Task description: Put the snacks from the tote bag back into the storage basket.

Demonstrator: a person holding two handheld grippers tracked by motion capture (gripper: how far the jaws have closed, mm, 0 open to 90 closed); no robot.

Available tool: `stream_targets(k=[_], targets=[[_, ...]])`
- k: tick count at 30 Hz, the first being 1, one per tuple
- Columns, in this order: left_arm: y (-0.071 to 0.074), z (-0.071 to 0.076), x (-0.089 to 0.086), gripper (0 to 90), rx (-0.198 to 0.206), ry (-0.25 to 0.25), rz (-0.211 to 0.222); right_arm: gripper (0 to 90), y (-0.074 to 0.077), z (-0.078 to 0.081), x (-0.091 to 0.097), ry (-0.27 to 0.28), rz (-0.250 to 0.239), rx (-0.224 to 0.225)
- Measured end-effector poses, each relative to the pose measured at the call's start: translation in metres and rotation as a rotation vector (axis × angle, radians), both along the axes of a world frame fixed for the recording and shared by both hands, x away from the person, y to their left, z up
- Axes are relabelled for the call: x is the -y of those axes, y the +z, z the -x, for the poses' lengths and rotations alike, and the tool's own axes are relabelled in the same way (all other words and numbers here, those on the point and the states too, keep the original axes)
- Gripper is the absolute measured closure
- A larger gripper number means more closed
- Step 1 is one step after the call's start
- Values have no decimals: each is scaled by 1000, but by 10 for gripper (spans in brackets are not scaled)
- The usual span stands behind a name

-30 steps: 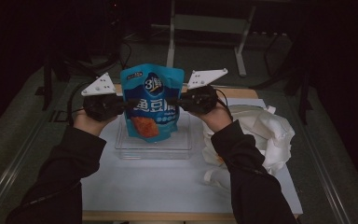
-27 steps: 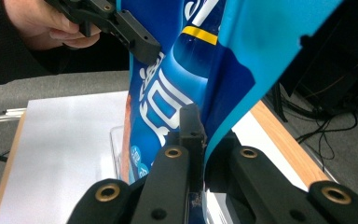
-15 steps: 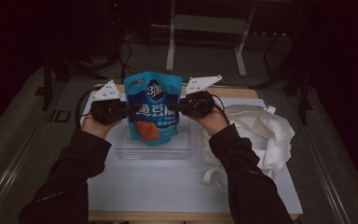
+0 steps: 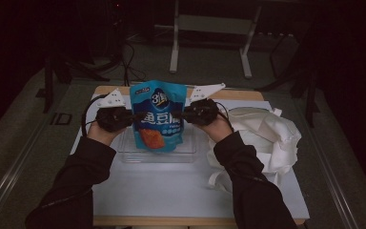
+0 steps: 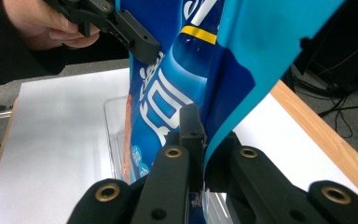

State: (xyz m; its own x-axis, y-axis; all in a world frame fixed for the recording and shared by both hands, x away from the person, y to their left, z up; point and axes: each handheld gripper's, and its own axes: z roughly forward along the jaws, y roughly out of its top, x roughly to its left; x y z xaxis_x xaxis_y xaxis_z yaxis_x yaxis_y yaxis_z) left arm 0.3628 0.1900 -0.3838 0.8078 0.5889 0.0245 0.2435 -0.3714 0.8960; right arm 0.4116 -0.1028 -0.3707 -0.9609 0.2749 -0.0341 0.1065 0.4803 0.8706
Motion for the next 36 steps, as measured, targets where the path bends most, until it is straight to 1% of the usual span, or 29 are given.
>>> stream_targets(k=[5, 10, 12, 14, 16, 19, 22, 24, 25, 26, 27, 29, 30, 36], targets=[[-13, 1, -1, 900, -22, -3, 25, 886, -10, 2, 0, 2, 13, -10], [-19, 2, -2, 899, -27, -5, 23, 887, -18, 4, 0, 3, 14, -27], [-22, 3, -4, 899, -33, -13, 31, 886, -20, 5, 0, 5, 9, -32], [-24, 3, -5, 898, -34, -13, 30, 886, -23, 7, -1, 9, 13, -26], [-27, 4, -5, 896, -32, -14, 19, 886, -25, 8, -2, 11, 16, -23], [-30, 5, -6, 896, -34, -21, 7, 886, -30, 8, -2, 15, 22, -28], [-32, 7, -6, 896, -33, -22, 7, 886, -32, 9, -3, 16, 25, -26], [-37, 8, -7, 896, -42, -24, 18, 886, -34, 11, -3, 18, 26, -25], [-39, 8, -7, 896, -43, -26, 15, 885, -35, 11, -3, 16, 29, -27], [-40, 9, -8, 895, -42, -26, 21, 886, -37, 11, -3, 18, 36, -26], [-41, 9, -9, 895, -47, -28, 33, 886, -38, 11, -3, 15, 29, -32], [-42, 11, -8, 895, -39, -26, 29, 885, -40, 10, -1, 22, 13, -43], [-42, 12, -7, 894, -36, -28, 27, 885, -40, 11, -1, 22, 15, -39], [-42, 13, -7, 873, -53, -18, 50, 876, -42, 11, 2, 19, 5, -43]])
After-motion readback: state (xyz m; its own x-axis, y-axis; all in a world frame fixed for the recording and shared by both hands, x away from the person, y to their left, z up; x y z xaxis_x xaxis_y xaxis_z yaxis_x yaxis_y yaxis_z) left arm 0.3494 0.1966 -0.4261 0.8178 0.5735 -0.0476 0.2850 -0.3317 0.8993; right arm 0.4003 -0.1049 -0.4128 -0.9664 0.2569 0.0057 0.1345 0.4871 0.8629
